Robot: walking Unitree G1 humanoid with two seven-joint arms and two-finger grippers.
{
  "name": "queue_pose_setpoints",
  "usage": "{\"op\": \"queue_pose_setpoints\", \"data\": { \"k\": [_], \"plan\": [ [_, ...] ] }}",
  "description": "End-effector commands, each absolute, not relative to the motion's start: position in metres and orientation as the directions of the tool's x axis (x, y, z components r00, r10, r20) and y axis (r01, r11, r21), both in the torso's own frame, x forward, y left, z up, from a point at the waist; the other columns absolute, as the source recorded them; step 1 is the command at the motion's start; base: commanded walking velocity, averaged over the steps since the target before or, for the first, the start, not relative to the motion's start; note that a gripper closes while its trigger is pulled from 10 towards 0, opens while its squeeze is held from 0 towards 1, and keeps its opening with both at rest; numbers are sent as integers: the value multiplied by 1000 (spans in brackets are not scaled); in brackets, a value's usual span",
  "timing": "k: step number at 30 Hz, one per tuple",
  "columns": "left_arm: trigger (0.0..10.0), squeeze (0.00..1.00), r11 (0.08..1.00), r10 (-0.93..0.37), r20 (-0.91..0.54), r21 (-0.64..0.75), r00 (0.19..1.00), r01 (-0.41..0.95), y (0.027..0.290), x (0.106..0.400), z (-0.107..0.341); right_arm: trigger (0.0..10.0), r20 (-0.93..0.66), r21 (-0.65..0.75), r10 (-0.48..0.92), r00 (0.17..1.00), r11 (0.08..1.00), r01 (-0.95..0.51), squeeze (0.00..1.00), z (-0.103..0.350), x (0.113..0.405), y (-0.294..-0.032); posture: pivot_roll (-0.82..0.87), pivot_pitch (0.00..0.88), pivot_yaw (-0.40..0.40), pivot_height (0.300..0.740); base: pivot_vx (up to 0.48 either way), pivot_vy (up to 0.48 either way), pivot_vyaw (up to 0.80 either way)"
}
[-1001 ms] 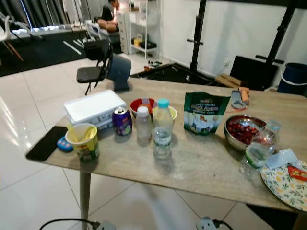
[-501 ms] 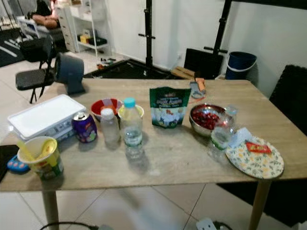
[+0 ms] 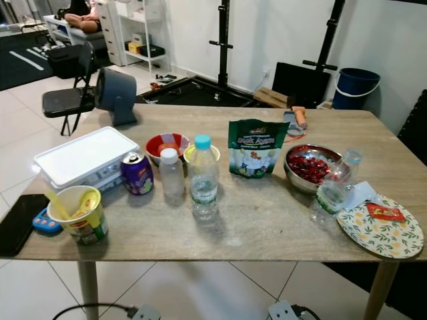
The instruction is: Restocking fridge
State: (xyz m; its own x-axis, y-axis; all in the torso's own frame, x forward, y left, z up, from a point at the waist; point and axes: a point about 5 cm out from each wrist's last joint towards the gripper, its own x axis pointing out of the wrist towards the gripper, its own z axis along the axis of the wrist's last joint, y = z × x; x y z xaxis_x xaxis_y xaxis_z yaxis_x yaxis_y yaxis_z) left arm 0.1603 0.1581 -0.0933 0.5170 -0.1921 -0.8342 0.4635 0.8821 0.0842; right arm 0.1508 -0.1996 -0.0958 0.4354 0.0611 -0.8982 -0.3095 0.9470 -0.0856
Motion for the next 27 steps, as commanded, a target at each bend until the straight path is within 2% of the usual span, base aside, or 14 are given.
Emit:
{"op": "queue_pose_setpoints", "data": {
  "k": [1,4,8,9,10,12,15,16,19,22,24,27],
  "plan": [
    [10000,0,853,-234,-795,108,560,510,160,175,-85,10000,-897,-94,53,439,948,-306,0,-95,152,-202,-28,0,-18,740,0,0,0],
    [10000,0,838,-286,-762,94,581,537,155,184,-79,10000,-899,-101,48,435,944,-314,0,-95,152,-203,-28,0,-18,740,0,0,0],
    [10000,0,751,-424,-704,78,570,656,143,193,-70,10000,-910,-133,18,414,933,-333,0,-96,149,-208,-26,0,-20,740,0,0,0],
    [10000,0,720,-465,-689,72,557,690,139,194,-68,10000,-912,-142,10,410,930,-339,0,-96,148,-209,-26,0,-20,740,0,0,0],
    [10000,0,652,-540,-666,56,515,756,132,194,-64,10000,-916,-155,-4,401,926,-345,0,-97,146,-211,-23,0,-22,740,0,0,0],
    [10000,0,624,-565,-659,53,496,780,129,195,-63,10000,-918,-159,-9,398,924,-347,0,-97,145,-212,-23,0,-22,740,0,0,0],
    [10000,0,504,-652,-630,55,422,862,118,198,-55,10000,-921,-168,-21,390,922,-349,0,-97,143,-214,-24,0,-21,740,0,0,0],
    [10000,0,504,-652,-630,55,422,862,118,198,-55,10000,-921,-168,-21,390,922,-349,0,-97,143,-214,-24,0,-21,740,0,0,0],
    [10000,0,412,-734,-570,59,370,909,107,209,-41,10000,-923,-180,-33,384,918,-353,0,-97,142,-215,-24,0,-21,740,0,0,0],
    [10000,0,384,-765,-540,56,351,922,102,213,-35,10000,-923,-183,-36,383,917,-355,0,-97,142,-215,-22,0,-21,740,0,0,0],
    [10000,0,296,-836,-467,58,288,953,88,219,-19,10000,-924,-187,-41,381,915,-356,0,-97,142,-216,-22,0,-21,740,0,0,0],
    [10000,0,274,-854,-445,56,270,960,84,220,-14,10000,-924,-188,-42,380,915,-356,0,-97,142,-216,-22,0,-21,740,0,0,0]
  ]
}}
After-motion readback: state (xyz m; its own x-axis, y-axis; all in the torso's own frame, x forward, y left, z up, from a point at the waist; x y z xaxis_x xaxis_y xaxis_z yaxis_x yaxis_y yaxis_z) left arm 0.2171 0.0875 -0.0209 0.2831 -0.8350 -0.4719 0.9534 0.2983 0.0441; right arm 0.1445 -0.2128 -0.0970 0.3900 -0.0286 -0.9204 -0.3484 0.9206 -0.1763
